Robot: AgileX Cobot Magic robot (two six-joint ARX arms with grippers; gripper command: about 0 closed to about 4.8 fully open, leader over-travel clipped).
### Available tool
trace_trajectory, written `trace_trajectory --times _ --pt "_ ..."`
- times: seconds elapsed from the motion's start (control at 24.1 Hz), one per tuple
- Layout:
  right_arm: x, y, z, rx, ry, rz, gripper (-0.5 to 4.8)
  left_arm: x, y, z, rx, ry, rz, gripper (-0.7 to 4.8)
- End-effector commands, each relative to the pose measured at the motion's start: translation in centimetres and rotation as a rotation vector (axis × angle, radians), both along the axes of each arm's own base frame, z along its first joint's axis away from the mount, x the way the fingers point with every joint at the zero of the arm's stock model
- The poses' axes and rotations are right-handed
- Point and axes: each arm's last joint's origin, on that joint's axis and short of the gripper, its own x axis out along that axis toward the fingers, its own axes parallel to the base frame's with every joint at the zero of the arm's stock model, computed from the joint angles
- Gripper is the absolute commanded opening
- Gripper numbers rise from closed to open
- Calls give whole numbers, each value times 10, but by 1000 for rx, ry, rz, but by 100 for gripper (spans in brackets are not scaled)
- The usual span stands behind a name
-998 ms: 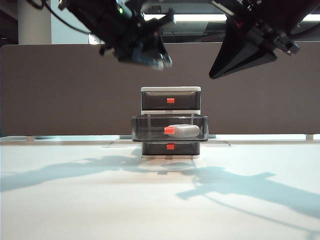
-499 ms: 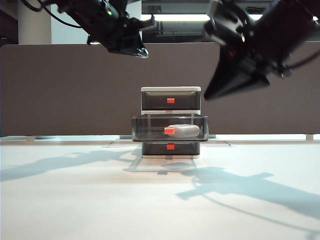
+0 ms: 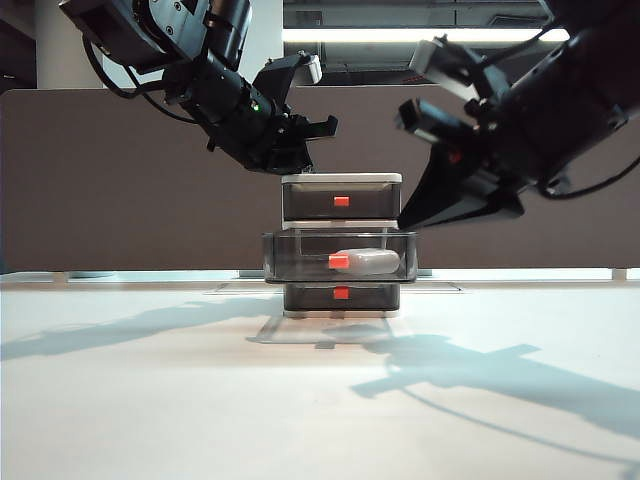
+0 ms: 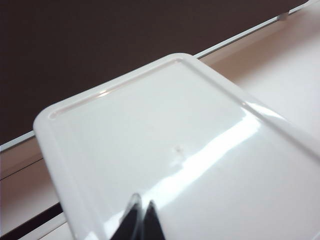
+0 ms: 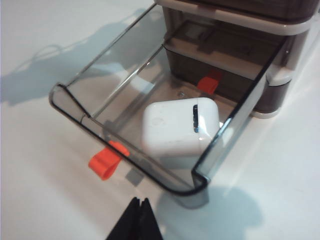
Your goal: Pick up the earphone case on the table, open the lid, insert the wireless earphone on the table into it, close the lid, put the earphone case into the second layer of the drawer, and finally close the drawer.
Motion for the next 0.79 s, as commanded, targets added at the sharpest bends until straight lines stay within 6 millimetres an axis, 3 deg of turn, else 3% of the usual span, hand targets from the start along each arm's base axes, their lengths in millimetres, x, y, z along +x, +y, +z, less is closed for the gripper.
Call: trace_trajectory --times 0.04,0.46,0.79 --pt "8 6 -4 30 -40 7 -1 0 0 0 8 5 -5 -7" --pt "22 15 -24 43 -61 7 -1 -1 -2 -1 10 10 -11 -7" --pt "30 18 -22 85 -135 -4 -1 -2 -3 -2 13 15 -12 -7"
